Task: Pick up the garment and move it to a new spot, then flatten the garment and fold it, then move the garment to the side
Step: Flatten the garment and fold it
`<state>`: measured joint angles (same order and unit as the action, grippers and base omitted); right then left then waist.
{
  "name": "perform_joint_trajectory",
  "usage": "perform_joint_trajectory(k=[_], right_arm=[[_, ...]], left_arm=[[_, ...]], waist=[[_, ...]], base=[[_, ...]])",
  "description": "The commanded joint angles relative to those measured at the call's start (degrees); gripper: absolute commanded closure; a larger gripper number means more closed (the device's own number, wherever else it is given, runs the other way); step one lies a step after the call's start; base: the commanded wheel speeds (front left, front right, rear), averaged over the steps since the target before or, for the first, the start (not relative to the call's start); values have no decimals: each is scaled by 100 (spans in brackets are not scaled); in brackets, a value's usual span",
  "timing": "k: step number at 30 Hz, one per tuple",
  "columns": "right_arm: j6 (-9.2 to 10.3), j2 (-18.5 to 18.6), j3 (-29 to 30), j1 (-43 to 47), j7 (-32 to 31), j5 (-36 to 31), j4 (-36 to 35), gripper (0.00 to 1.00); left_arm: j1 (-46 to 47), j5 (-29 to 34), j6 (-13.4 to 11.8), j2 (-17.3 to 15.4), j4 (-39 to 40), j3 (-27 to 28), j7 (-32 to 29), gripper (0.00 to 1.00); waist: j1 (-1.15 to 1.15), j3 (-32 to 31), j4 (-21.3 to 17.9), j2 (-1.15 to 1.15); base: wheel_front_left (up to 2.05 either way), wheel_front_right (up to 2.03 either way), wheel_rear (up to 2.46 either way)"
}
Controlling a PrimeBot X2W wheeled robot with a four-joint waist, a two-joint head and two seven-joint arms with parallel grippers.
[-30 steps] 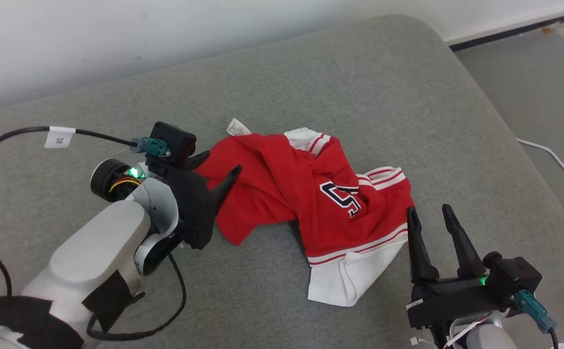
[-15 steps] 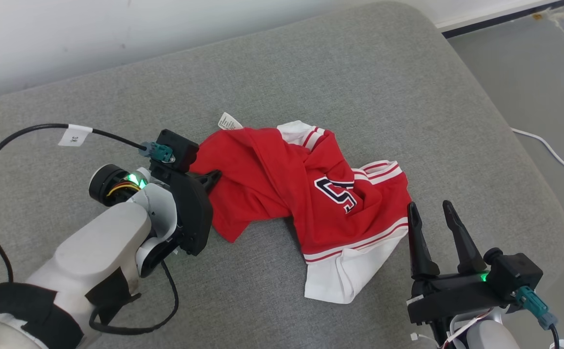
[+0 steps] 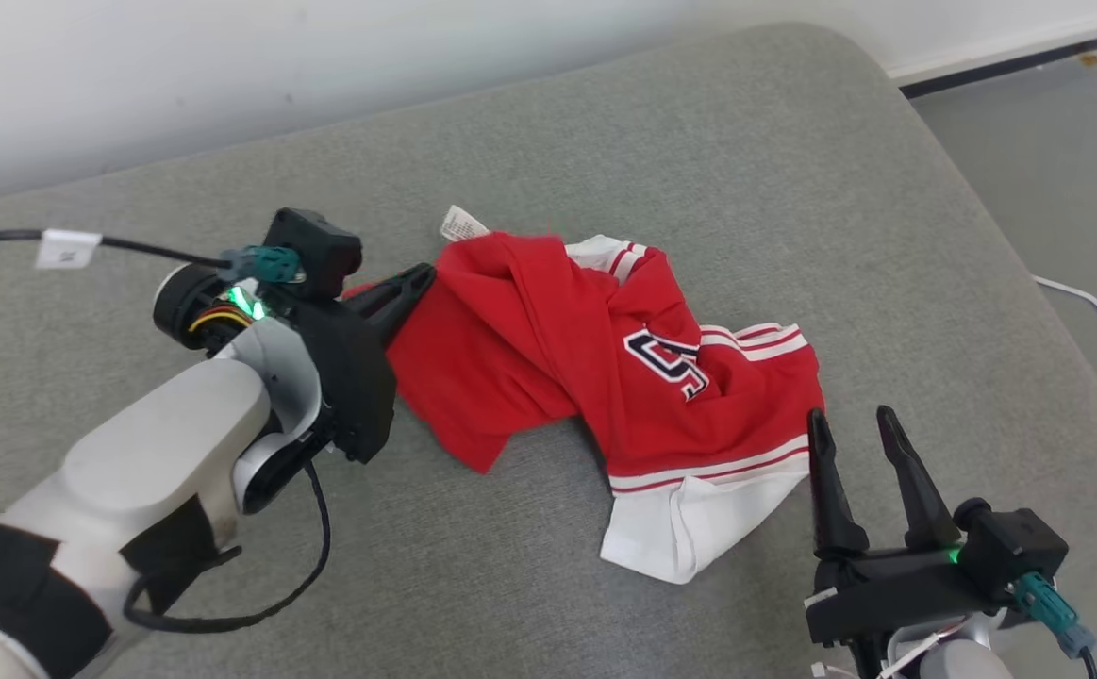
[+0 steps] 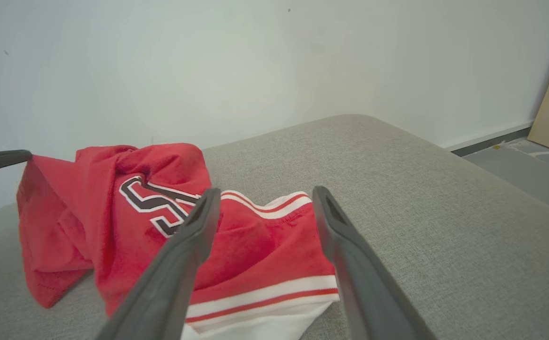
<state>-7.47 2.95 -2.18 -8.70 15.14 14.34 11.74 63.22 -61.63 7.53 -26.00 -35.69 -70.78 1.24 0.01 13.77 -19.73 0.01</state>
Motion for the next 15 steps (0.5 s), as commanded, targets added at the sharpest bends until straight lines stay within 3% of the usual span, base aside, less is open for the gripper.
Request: perform_joint_trajectory(k=[1,4,6,11,15], right_arm=[[-6,-13,67,107,3,-47,-13,0],[-6,-14,122,189,3,-97,-2,0],[-6,-8,191,249,3,-130,-18,0],[-6,-10,242,332,3,-153,-22,0],[-6,-11,257,419,3,-191,-3,0]], left_arm=[[-148,-67,-15,-144,136,-18,132,100],[-416,-11,-63,-367,403,0,451,100],[-677,-16,-239,-492,654,46,730,100],[-1688,-65,-1031,-825,1532,204,1256,100],[-2650,-210,-1554,-799,2124,449,1386,100]], waist=[[-1,-79,162,-1],[-1,-144,344,-1],[-1,-189,467,-1],[-1,-229,724,-1],[-1,-211,931,-1]], base=[[0,0,0],[0,0,0],[0,0,0],[0,0,0],[0,0,0]])
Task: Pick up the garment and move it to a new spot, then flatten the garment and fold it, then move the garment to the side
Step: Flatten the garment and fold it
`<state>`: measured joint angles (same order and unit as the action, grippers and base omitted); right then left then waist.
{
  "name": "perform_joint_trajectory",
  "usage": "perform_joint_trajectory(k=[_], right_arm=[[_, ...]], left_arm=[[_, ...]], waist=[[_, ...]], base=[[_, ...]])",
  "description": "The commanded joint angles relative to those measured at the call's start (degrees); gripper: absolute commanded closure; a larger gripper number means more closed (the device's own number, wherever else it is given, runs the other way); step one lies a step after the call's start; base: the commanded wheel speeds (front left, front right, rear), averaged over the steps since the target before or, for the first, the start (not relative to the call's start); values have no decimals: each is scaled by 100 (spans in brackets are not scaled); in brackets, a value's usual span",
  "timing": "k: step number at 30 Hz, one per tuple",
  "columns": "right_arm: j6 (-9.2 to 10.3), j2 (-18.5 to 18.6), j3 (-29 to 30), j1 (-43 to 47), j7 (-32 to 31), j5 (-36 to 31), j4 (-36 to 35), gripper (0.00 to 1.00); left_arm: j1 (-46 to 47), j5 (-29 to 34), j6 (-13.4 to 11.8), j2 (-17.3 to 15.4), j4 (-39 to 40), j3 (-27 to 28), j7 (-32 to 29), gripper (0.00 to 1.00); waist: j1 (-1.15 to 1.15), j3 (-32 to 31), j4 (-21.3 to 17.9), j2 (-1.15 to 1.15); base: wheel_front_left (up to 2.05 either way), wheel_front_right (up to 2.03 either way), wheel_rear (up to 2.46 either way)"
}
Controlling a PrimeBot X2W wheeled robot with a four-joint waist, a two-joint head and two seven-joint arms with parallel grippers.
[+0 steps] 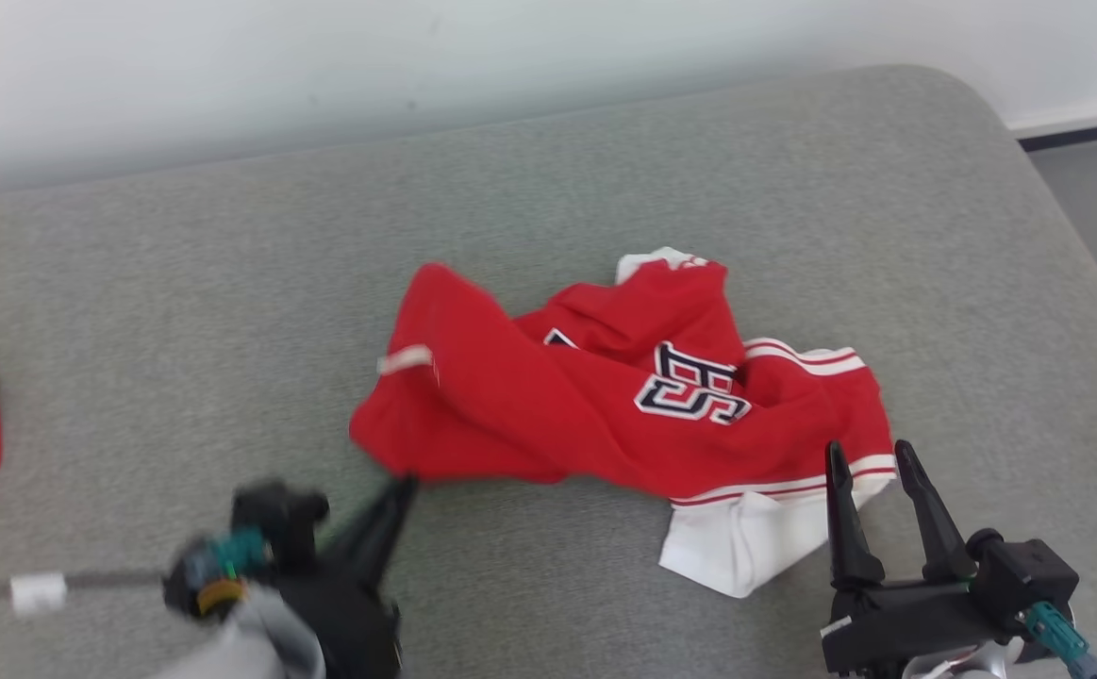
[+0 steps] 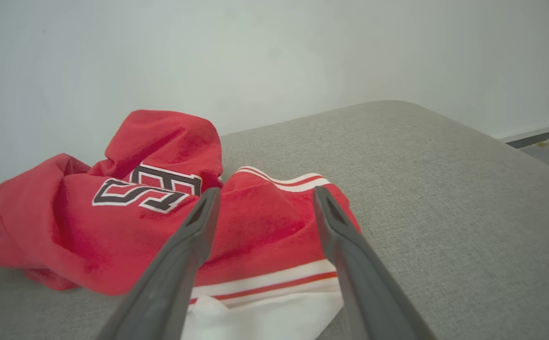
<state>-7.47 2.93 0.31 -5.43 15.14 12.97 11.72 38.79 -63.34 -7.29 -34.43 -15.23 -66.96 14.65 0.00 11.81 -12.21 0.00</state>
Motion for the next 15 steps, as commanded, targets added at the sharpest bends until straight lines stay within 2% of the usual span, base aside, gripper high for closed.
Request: perform_joint_trajectory(k=[1,4,9,10,11,15], right_arm=[[-6,-7,21,100,3,-67,6,0],[-6,-10,24,115,3,-111,20,0],[-6,-9,63,151,3,-156,43,0],[-6,-11,75,144,3,-164,49,0],[-6,-9,92,145,3,-180,56,0],[-6,-9,119,206,3,-203,69,0]], left_arm=[[-435,-32,-154,83,146,115,47,100],[-1065,68,-278,298,214,415,55,100],[-1584,332,-200,596,26,603,54,100],[-1628,412,-193,671,22,710,54,20],[-1688,503,-172,731,29,817,55,0],[-1825,844,-135,844,215,1322,54,0]], waist=[[0,-11,227,0],[0,-25,351,0],[0,-74,498,0],[0,-92,530,0],[0,-110,560,0],[0,-214,647,0]], base=[[0,0,0],[0,0,0],[0,0,0],[0,0,0],[0,0,0],[0,0,0]])
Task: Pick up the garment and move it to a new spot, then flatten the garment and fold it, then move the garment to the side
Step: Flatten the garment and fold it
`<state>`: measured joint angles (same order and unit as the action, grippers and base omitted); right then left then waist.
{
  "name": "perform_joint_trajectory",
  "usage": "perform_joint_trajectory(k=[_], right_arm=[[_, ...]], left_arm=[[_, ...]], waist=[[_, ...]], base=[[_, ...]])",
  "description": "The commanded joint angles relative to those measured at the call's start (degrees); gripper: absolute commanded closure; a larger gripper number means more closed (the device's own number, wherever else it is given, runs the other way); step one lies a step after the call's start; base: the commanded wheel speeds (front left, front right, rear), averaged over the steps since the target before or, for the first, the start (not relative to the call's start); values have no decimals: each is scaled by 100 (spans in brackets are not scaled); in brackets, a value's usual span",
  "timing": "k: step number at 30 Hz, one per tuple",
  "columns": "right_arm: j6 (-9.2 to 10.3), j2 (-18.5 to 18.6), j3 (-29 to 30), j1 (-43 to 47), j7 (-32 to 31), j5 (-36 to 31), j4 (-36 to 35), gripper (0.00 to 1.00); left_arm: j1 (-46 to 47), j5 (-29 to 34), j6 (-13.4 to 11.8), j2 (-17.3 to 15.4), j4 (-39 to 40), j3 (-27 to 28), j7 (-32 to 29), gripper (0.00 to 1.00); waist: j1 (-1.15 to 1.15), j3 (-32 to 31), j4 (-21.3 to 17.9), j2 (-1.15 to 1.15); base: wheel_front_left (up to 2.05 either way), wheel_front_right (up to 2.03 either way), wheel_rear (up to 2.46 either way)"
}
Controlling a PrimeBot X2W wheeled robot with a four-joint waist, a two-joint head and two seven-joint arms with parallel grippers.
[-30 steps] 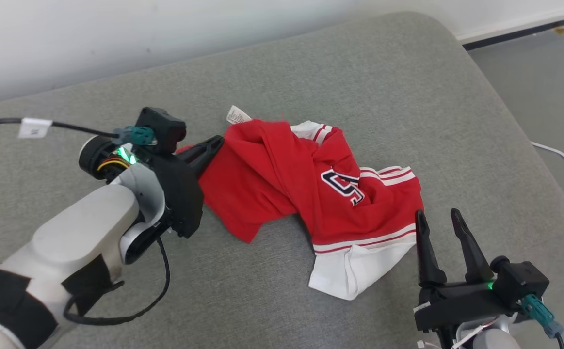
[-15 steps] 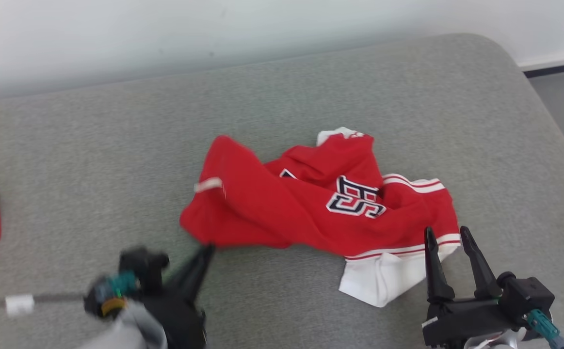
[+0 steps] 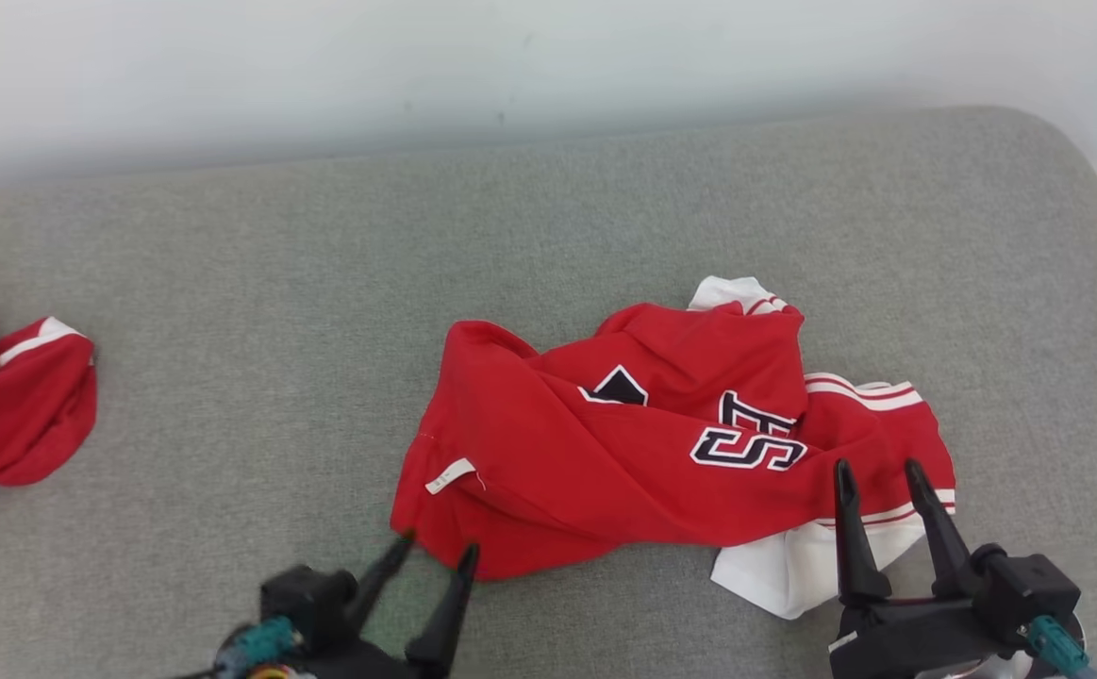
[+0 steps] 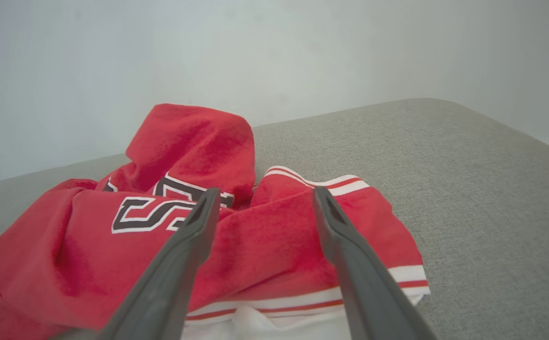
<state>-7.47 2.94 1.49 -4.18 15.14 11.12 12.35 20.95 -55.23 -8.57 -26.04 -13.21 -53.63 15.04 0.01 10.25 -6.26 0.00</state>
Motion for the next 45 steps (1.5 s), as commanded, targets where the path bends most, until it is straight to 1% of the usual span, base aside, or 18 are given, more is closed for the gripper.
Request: perform_joint_trajectory(k=[1,5,10,12,16,22,27,31,32,33,34,38,41,43,45], right_arm=[[-6,-11,-8,101,3,-24,3,0],[-6,-10,-53,115,3,-23,37,0],[-6,-9,-155,103,3,13,59,0],[-6,-9,-175,67,3,24,66,0],[-6,-9,-172,17,3,57,61,0],[-6,-9,-179,-17,3,127,51,0],[-6,-9,-187,-22,3,161,63,0],[-6,-10,-145,23,3,182,39,0],[-6,-10,-123,36,3,180,38,0],[-6,-12,-110,44,3,172,38,0],[-6,-11,-105,51,3,159,43,0],[-6,-9,-60,53,3,114,33,0],[-6,-9,-14,76,3,71,12,0],[-6,-10,24,104,3,49,-3,0],[-6,-10,57,174,3,3,-23,0]], left_arm=[[-63,107,15,-3,78,131,16,0],[-1,304,61,-162,114,468,17,0],[400,349,199,-306,-180,555,-120,0],[580,329,254,-311,-348,577,-211,0],[936,334,452,-262,-784,531,-415,0],[1347,317,735,-105,-1512,402,-742,0],[1532,288,856,-47,-2057,280,-1086,0],[1589,220,966,29,-2287,205,-1305,0],[1607,219,992,51,-2325,179,-1347,15],[1625,223,1014,71,-2361,163,-1378,54],[1634,261,1018,97,-2401,132,-1372,100],[1699,263,1074,194,-2491,105,-1310,100],[1810,175,1107,179,-2491,272,-1093,100],[1898,155,1110,108,-2415,401,-892,100],[1986,82,1136,-55,-2221,605,-640,100]], waist=[[-1,-83,63,0],[-1,-150,53,0],[-1,-156,-88,0],[-1,-124,-178,0],[-1,-12,-366,0],[-1,150,-648,0],[-1,212,-823,0],[-1,211,-853,0],[-1,206,-840,0],[-1,200,-823,0],[-1,184,-804,0],[-1,130,-709,0],[-1,56,-570,0],[-1,-12,-441,0],[-1,-103,-230,0]], base=[[0,0,0],[0,0,0],[0,0,0],[0,0,0],[0,0,0],[0,0,0],[0,0,0],[0,0,0],[0,0,0],[0,0,0],[0,0,0],[0,0,0],[0,0,0],[0,0,0],[0,0,0]])
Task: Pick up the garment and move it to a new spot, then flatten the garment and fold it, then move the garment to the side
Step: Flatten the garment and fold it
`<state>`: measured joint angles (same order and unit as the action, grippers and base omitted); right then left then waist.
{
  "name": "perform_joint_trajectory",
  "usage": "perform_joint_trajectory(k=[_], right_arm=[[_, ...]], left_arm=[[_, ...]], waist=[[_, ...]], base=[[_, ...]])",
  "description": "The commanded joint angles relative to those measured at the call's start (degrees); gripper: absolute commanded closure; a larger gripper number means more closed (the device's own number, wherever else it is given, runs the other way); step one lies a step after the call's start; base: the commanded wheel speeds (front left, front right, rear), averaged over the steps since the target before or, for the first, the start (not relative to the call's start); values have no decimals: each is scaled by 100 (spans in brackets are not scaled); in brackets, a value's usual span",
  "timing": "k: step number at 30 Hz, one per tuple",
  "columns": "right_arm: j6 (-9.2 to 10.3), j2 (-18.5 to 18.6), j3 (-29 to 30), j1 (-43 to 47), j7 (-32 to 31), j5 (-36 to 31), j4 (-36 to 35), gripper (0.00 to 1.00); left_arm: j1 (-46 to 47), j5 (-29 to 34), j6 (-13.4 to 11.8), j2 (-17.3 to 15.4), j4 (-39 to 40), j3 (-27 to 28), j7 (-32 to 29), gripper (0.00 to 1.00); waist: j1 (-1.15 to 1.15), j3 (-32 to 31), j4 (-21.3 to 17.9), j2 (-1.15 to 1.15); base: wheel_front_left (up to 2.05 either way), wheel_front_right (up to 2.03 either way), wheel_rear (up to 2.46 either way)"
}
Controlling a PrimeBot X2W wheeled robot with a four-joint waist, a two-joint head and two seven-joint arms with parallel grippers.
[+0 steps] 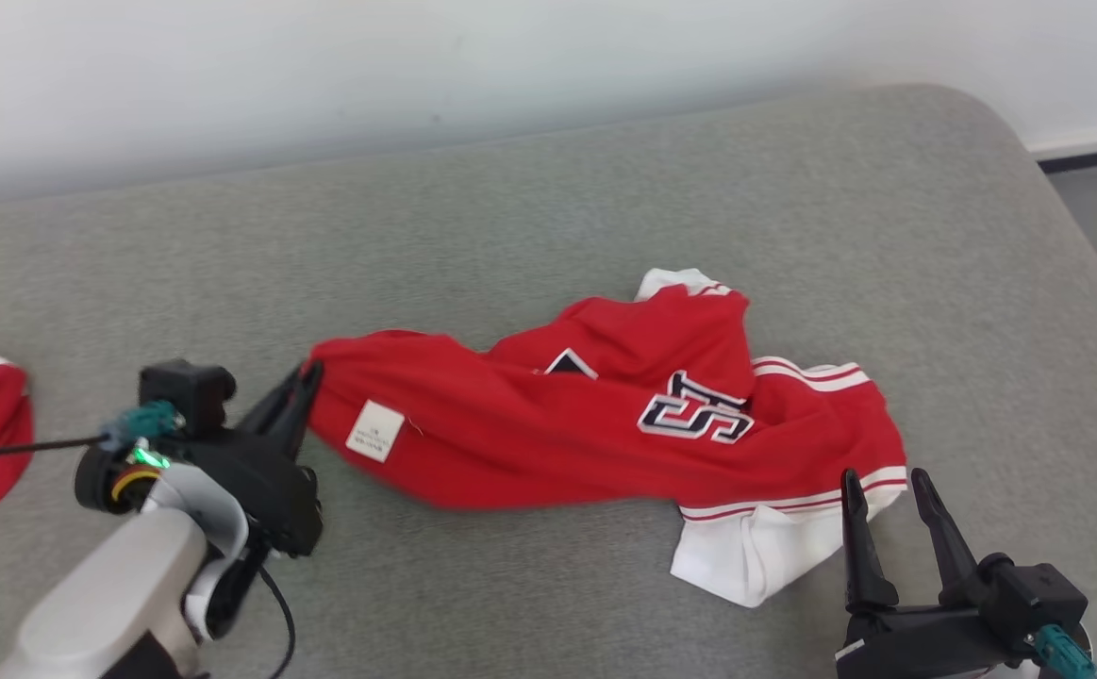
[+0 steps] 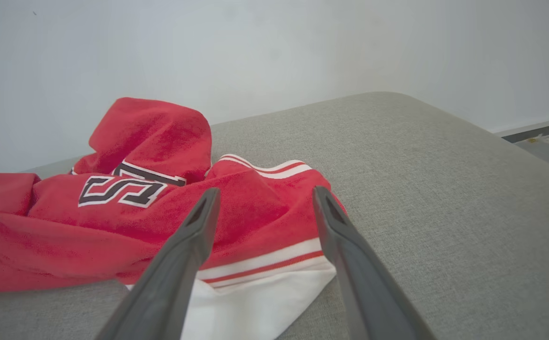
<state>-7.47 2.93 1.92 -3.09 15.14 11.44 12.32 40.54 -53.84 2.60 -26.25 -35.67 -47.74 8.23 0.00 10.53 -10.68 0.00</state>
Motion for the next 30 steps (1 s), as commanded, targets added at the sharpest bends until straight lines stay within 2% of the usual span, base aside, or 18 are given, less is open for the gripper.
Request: perform_joint_trajectory(k=[1,7,10,14,20,24,30], right_arm=[[-6,-11,9,88,3,-48,-20,0],[-6,-10,38,176,3,-69,14,0],[-6,-8,39,237,3,-64,21,0],[-6,-8,97,323,3,-56,0,0],[-6,-10,155,492,3,-119,25,0],[-6,-9,131,632,3,-200,118,0],[-6,-8,86,903,4,-267,330,0]], left_arm=[[46,-78,34,-114,129,78,90,100],[-426,-194,-149,-470,1106,262,284,100],[-964,-279,-422,-605,1805,318,410,100],[-1871,-411,-775,-626,2583,365,568,100],[-2858,-366,-897,-258,2730,383,686,100],[-3151,-67,-786,73,2391,555,701,100],[-3391,507,-499,556,1988,1243,699,100]], waist=[[0,-157,278,0],[0,-304,608,0],[0,-356,719,0],[0,-369,835,0],[0,-380,955,0],[0,-441,1010,0],[0,-632,1054,0]], base=[[0,0,0],[0,0,0],[0,0,0],[0,0,0],[0,0,0],[0,0,0],[0,0,0]])
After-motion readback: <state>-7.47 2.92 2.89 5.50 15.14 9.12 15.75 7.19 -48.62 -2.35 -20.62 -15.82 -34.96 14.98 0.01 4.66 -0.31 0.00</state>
